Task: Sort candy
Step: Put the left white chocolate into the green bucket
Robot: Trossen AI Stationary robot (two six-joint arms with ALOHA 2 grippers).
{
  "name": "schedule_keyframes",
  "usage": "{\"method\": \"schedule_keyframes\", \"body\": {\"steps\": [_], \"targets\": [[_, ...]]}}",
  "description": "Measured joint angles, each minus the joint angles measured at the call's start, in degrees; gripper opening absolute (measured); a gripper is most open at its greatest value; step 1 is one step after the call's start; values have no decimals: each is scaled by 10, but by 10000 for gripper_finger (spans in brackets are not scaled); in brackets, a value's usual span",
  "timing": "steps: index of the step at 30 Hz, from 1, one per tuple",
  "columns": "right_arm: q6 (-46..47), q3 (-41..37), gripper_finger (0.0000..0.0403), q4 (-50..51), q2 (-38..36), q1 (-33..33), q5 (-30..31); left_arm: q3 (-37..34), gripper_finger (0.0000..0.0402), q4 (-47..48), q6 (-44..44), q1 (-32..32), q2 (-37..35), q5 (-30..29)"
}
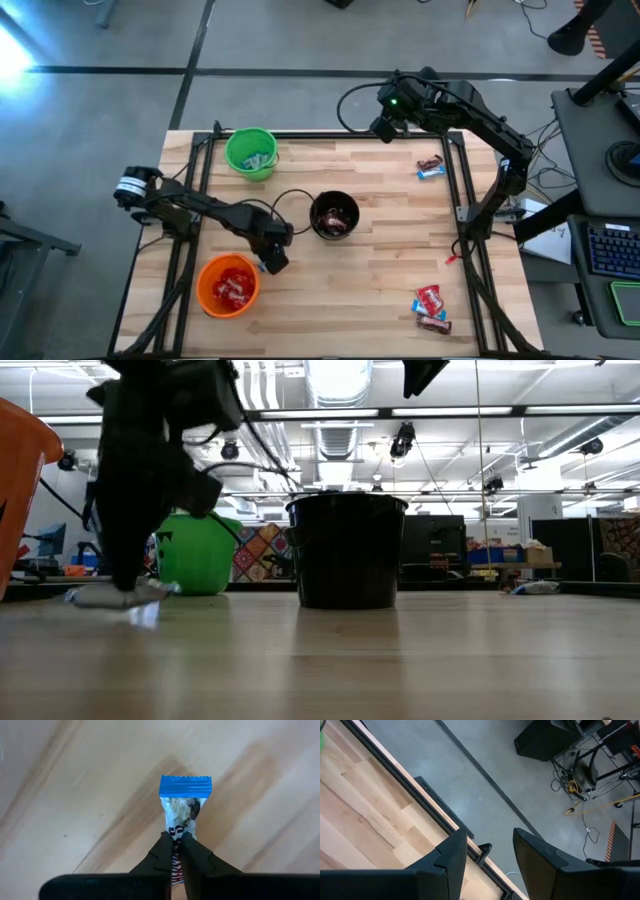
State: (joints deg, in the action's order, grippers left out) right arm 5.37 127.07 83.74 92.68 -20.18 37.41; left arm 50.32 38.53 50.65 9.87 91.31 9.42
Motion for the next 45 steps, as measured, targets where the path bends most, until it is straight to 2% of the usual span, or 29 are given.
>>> {"method": "schedule_keyframes", "body": {"steps": [11,22,28,34,40,45], "targets": [[6,0,153,0,0,0,-1,145,1,201,-114,-29,-4,-83],[20,0,153,0,0,0,-1,346,1,327,-217,-57,-5,-159],[23,0,153,0,0,0,-1,429,0,391,-252,-68,-5,-193],[33,0,153,0,0,0,-1,467,0,451,-285,-100,-6,-235],[38,0,153,1,0,0,-3,456,0,452,-341,-153,-11,-240],[42,0,153,1,0,0,-3,450,0,451,-412,-223,-11,-241]]}}
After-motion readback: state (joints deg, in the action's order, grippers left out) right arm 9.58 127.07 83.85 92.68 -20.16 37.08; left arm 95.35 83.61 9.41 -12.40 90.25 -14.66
